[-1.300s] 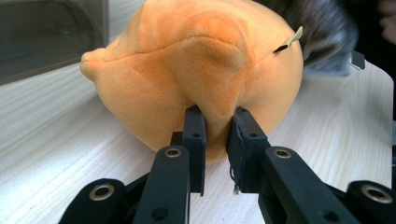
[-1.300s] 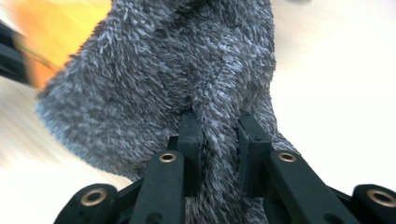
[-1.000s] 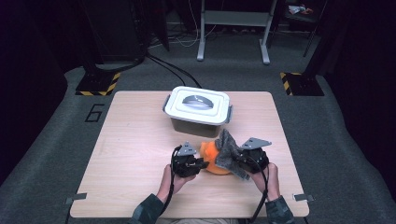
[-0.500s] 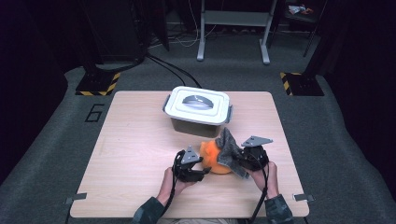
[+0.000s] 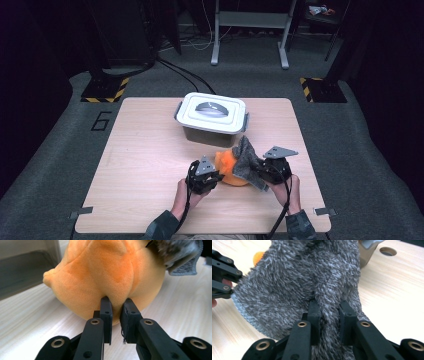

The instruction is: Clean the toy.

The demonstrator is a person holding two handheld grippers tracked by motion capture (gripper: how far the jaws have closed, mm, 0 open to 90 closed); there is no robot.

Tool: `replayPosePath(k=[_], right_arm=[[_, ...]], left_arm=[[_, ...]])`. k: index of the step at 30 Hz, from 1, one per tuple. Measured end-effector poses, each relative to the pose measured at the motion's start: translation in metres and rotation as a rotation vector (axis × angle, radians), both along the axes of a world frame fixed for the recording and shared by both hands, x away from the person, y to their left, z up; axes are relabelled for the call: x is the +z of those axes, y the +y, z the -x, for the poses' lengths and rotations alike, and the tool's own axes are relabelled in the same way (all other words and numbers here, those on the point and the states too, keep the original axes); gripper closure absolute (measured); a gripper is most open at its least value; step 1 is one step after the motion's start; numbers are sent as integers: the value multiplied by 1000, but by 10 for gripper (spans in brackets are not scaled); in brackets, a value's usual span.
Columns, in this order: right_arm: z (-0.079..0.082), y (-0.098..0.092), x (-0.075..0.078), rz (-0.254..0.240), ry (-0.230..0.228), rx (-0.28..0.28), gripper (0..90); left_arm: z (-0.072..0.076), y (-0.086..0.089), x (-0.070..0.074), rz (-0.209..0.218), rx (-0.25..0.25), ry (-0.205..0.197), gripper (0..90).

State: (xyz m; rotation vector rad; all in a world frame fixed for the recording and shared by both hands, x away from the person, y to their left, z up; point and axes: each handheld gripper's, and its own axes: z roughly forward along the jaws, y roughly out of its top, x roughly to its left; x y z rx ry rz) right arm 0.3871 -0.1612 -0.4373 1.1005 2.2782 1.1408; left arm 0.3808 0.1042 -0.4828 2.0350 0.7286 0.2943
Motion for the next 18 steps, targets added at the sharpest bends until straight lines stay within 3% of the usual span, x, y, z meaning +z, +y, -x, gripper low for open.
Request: replayPosePath(k=[4,9,14,18], right_arm=[[8,4,11,-14,-26,25,749],[15,19,22,-21,-53,81,748],[8,33,14,21,-37,90,747],[4,33,10,27,-29,83,748]], left_arm=[[3,3,10,31,2,51,818],[6,4,20,36,1,59,819],[3,6,13,50,15,95,815],[0,8,10,55,19,105,814]])
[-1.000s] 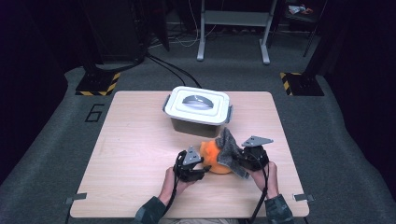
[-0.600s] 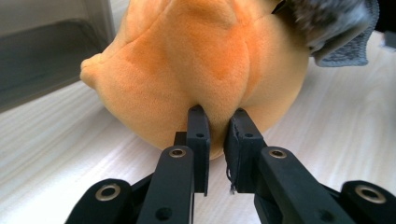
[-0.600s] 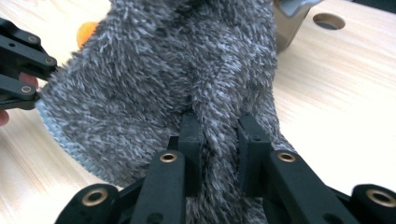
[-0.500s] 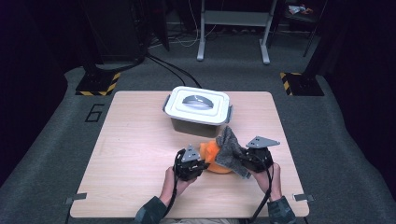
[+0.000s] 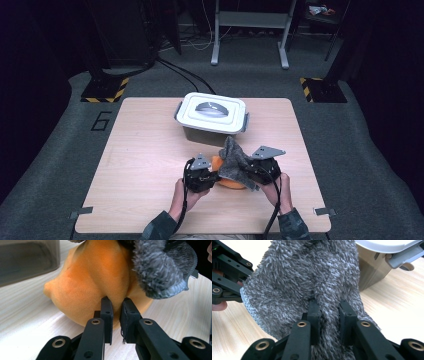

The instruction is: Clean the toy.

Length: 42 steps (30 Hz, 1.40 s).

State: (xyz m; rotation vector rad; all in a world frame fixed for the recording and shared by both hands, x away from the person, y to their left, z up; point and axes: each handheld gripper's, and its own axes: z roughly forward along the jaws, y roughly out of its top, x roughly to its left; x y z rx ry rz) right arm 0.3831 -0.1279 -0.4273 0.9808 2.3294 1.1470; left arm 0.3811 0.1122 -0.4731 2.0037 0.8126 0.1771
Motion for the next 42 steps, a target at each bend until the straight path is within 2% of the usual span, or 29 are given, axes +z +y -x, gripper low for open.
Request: replayPosePath(k=[5,11,15,22,26,34,38,42], right_arm=[[-1,-3,-4,7,-5,-12,748],[-1,-15,-11,-3,16,-49,748],[-1,-23,-17,10,30,-73,747],[0,-30,-26,22,46,-93,747],[-2,-37,-37,21,70,-116,748],[-8,-45,-57,41,122,-163,748],[-14,-45,-74,61,174,-170,748],[-15,-45,-75,61,168,-167,747]], left_arm=[[-4,1,-3,0,19,14,815],[-5,2,-4,14,26,32,815],[-4,3,-4,4,18,21,815],[-3,4,-5,11,17,25,813],[-2,5,-6,20,21,35,813],[-3,5,-7,20,23,26,814],[-4,7,-7,20,29,27,814],[-4,8,-7,22,33,25,814]])
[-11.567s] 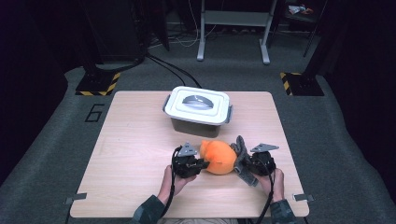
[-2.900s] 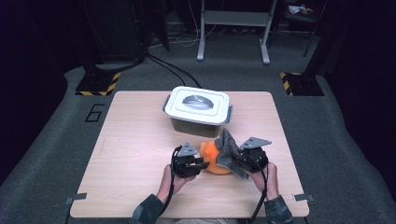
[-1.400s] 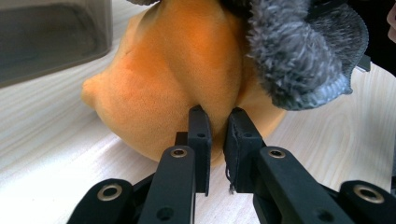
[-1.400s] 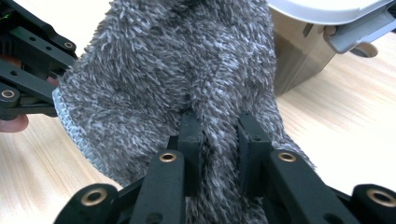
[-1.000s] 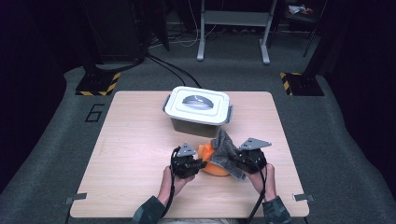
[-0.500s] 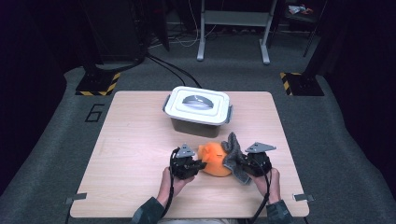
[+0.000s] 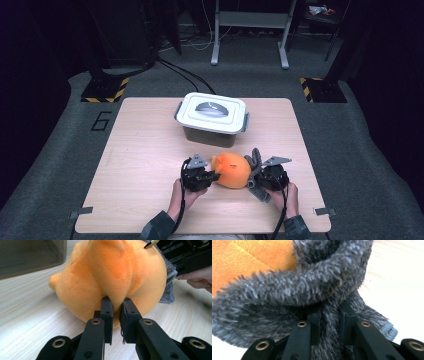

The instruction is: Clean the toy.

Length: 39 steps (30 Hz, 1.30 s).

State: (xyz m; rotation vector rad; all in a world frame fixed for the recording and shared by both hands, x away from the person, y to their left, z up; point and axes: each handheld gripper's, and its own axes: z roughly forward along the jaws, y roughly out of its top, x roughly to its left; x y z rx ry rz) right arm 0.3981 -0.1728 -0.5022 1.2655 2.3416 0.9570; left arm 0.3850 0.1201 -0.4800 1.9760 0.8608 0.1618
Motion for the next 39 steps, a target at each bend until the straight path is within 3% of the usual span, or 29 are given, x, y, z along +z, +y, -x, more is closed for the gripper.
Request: replayPosePath(k=[5,11,17,19,20,23,25,30,39], right_arm=[[4,-4,12,0,-19,-9,747],[16,-9,45,-53,-94,10,746],[27,12,75,-79,-164,97,742],[28,19,78,-75,-179,114,741],[30,33,83,-65,-189,154,741],[26,46,80,-10,-199,176,741],[23,47,75,-14,-192,170,742],[22,37,69,-28,-182,139,742],[14,6,42,-33,-106,52,741]], left_arm=[[0,2,0,-2,4,0,813],[1,1,0,-3,-6,-7,813],[2,-1,2,-11,-11,-16,813],[3,-2,2,-7,-12,-9,813],[3,-2,1,-8,-11,-12,813],[2,-1,1,-13,-13,-13,813],[1,-1,0,0,-14,-5,813],[1,-2,-1,-6,-20,-20,813],[1,-2,-1,-3,-18,-18,813]])
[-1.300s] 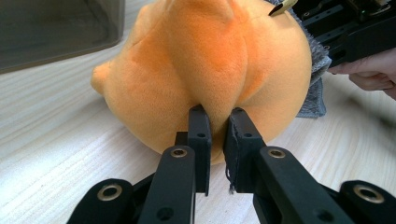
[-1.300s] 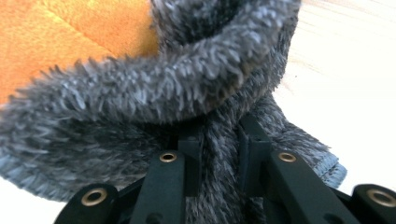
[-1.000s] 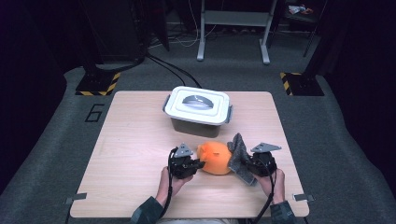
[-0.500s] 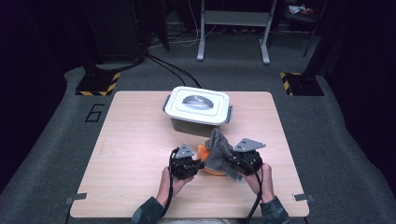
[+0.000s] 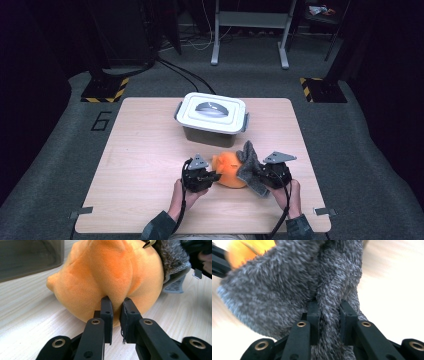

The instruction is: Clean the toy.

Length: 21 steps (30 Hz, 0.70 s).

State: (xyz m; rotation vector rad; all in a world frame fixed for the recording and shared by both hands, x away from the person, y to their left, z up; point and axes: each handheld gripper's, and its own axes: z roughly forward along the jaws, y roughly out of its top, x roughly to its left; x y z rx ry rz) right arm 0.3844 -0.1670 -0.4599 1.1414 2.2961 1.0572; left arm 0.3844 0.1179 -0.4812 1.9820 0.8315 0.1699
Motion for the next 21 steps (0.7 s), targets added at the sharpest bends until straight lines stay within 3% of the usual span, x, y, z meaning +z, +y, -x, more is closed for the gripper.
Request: replayPosePath(k=[5,10,16,17,19,21], right_arm=[[-9,-10,-26,20,69,-51,741],[-16,-12,-42,35,122,-58,740],[-12,-17,-31,40,103,-74,741],[-8,-22,-20,38,75,-65,742],[-5,-22,-15,27,69,-67,742],[0,-22,-4,12,30,-60,742]], left_arm=[[0,1,0,1,-1,3,812],[0,1,0,-4,1,2,811],[-1,2,-1,-7,4,11,810],[0,2,-2,-4,7,11,809],[0,3,-2,-13,2,9,809],[0,2,-2,-12,3,12,808]])
